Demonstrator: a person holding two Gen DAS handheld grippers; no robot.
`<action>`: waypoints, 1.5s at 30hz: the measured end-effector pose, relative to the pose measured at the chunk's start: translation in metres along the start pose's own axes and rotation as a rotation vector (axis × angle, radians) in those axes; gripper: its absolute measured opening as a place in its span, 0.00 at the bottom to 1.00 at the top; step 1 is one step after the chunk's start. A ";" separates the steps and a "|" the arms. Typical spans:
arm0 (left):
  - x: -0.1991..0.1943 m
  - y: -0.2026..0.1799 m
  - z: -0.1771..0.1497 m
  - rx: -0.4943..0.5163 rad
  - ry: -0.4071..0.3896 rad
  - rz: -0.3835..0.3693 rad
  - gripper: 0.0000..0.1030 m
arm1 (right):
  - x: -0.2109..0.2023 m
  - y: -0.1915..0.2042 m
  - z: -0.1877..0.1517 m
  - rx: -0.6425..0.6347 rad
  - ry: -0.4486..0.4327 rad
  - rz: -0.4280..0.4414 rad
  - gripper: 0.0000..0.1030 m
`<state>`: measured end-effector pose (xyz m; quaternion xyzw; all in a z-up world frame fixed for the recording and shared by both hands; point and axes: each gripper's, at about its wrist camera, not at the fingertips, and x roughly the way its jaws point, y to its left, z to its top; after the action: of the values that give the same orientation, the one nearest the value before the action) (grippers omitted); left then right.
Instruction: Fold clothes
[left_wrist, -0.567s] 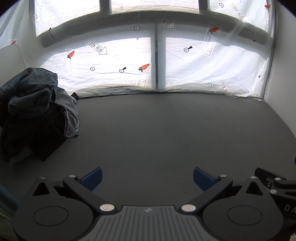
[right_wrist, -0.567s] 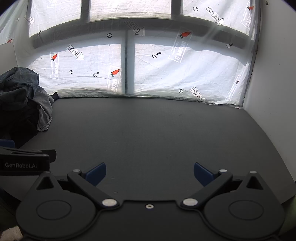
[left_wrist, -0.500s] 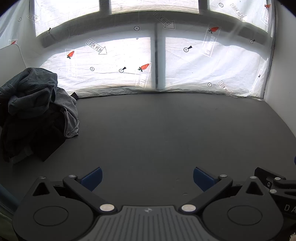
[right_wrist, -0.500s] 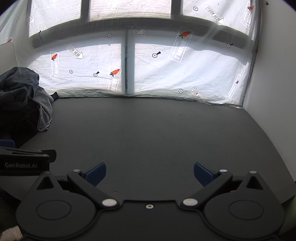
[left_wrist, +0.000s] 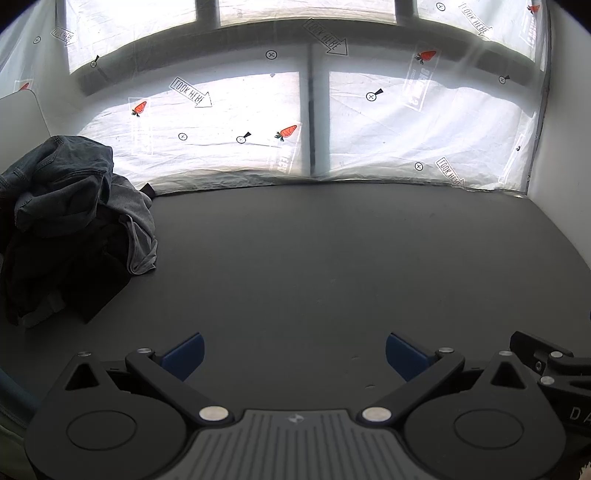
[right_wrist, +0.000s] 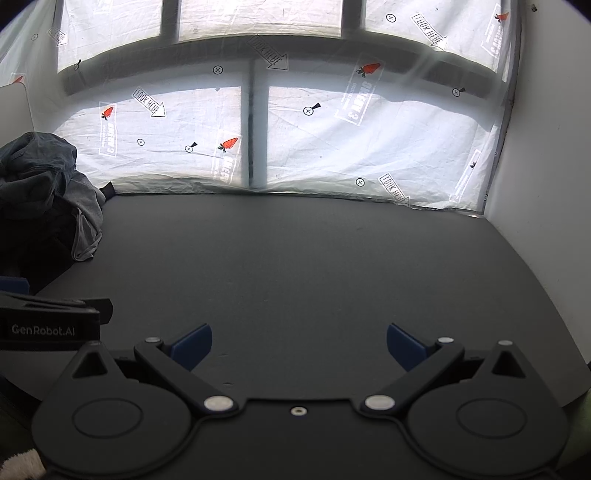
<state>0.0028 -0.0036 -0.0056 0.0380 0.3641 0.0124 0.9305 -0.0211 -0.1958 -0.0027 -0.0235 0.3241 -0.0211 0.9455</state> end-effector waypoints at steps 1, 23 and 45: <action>0.000 0.000 0.000 -0.001 -0.001 0.001 1.00 | 0.000 0.000 0.000 0.000 0.000 0.001 0.99; 0.000 -0.005 0.000 -0.003 0.000 0.000 1.00 | 0.003 0.000 0.001 0.007 0.006 -0.007 0.99; 0.001 -0.012 0.011 -0.031 0.007 0.017 1.00 | 0.010 -0.015 0.009 0.022 0.012 -0.034 0.99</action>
<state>0.0112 -0.0158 0.0006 0.0269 0.3666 0.0261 0.9296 -0.0084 -0.2106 -0.0011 -0.0187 0.3289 -0.0410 0.9433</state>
